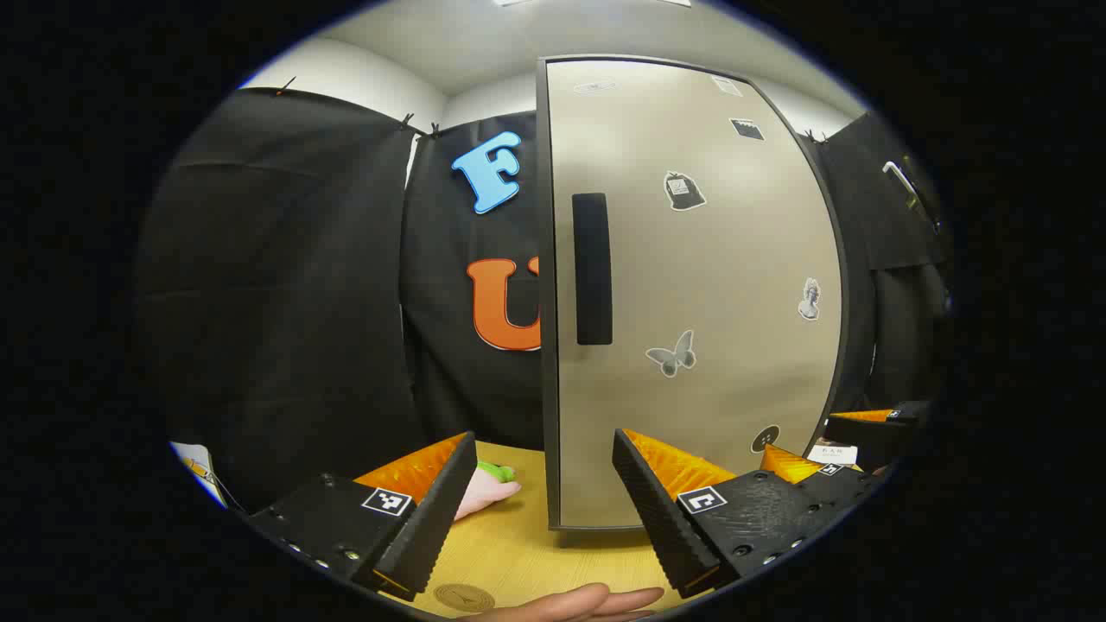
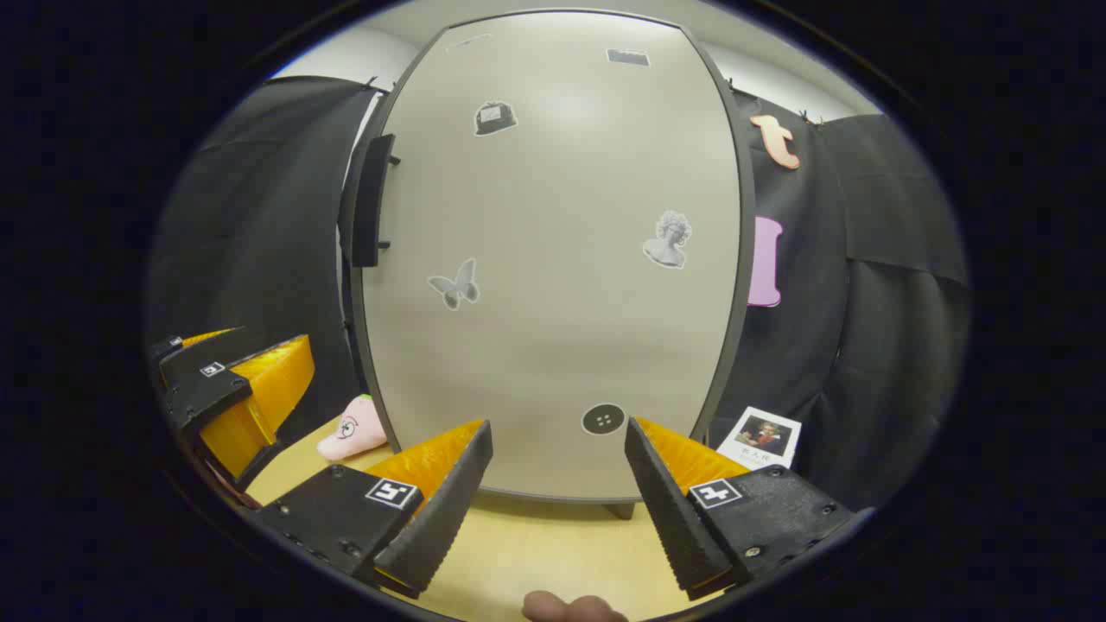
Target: Open the cabinet door with the right hand, grasp the bottle in the cabinet with the left hand and place it on the coaster, then close the cabinet door with the right hand.
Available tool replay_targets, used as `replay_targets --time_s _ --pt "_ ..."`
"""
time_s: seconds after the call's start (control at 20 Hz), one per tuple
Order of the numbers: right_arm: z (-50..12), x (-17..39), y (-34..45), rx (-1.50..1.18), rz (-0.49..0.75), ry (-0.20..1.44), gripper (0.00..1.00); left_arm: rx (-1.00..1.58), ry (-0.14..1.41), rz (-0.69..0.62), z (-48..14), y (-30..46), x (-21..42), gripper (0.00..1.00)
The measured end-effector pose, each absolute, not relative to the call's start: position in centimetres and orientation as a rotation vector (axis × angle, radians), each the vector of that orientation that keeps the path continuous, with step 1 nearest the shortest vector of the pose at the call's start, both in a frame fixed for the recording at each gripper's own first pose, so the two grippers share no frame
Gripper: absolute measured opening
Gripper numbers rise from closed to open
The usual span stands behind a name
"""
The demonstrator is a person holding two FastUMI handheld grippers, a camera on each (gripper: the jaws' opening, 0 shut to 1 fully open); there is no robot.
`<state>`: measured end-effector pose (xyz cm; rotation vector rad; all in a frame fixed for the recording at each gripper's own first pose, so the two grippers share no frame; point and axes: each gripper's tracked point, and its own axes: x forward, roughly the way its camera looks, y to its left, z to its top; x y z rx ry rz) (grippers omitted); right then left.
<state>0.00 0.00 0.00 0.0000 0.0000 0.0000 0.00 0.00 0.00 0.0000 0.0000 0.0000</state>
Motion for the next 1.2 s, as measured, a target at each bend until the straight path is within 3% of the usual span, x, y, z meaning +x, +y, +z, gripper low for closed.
replay_targets --time_s 0.8,1.2 --pt "-0.3 0.0 -0.4 0.016 -0.006 0.004 0.99 0.011 0.007 -0.005 -0.1 -0.3 -0.5 0.96" --pt "2.6 -0.4 -0.5 0.021 -0.007 -0.067 1.00 -0.005 0.011 -0.012 0.1 0.1 -0.3 0.96"
